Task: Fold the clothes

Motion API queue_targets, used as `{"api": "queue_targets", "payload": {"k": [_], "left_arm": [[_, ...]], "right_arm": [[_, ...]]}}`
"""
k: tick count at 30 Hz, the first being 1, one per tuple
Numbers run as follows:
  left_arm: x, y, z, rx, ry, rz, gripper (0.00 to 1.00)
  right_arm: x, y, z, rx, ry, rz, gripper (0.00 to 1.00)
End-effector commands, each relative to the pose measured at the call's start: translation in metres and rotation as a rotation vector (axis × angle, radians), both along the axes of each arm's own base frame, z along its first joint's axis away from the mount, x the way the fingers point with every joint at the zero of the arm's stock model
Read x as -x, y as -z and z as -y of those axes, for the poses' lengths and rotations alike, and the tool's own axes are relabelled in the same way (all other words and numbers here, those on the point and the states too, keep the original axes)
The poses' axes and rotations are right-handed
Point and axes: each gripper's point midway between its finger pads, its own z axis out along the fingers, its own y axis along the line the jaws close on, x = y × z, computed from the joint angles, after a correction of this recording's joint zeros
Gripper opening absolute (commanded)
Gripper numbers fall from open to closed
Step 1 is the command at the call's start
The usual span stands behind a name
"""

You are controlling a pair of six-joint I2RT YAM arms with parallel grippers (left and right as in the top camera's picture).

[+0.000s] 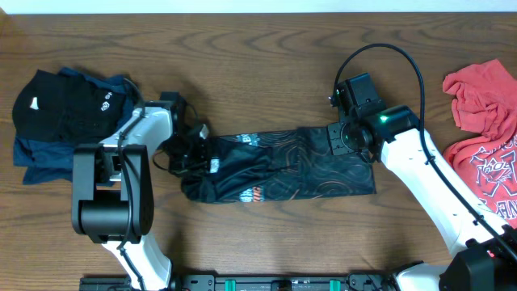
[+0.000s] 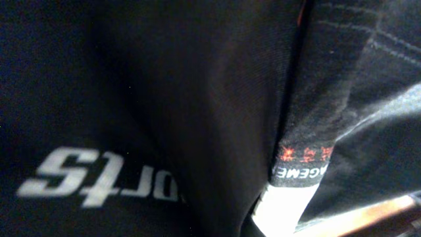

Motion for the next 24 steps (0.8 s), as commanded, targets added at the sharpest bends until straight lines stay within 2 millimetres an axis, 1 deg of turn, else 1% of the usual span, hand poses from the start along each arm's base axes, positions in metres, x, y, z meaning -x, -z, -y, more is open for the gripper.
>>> {"api": "queue_targets", "payload": {"k": [1,3,5,8,10,12,15,18,23,24], "left_arm": [[-0.025,-0.022,-0.043,-0.155,-0.062,0.083,0.06],[-0.032,-0.038,-0.066,-0.220,-0.112,0.101,0.06],[-0.039,-0.056,-0.081,-0.241,-0.159,0.127,0.06],[-0.047,-0.083,-0.090,-0.244,-0.195,0.166,0.06],[-0.051,-0.099,-0.085,-0.223,-0.196,0.184,0.06],[-0.053,-0.110,-0.066,-0.157,-0.177,0.201,0.06],[-0.053,-0.117,-0.031,-0.076,-0.128,0.212,0.06],[-0.047,-0.117,0.004,-0.064,-0.065,0.201,0.06],[-0.030,-0.114,0.066,-0.056,0.121,0.215,0.06],[-0.028,-0.112,0.074,-0.061,0.145,0.216,0.06]], "right_arm": [[-0.002,0.003,0.013,0.011,0.049,-0.008,0.40],[-0.002,0.003,0.018,0.013,0.064,-0.014,0.40],[-0.002,0.004,0.025,0.017,0.083,-0.022,0.40],[-0.003,0.005,0.034,0.021,0.108,-0.033,0.41],[-0.003,0.007,0.040,0.024,0.126,-0.042,0.40],[-0.003,0.011,0.045,0.026,0.139,-0.053,0.40],[-0.003,0.017,0.046,0.033,0.143,-0.072,0.40],[-0.002,0.024,0.046,0.041,0.143,-0.099,0.40],[0.000,0.032,0.047,0.052,0.143,-0.129,0.39],[0.000,0.033,0.047,0.052,0.143,-0.130,0.39]]}}
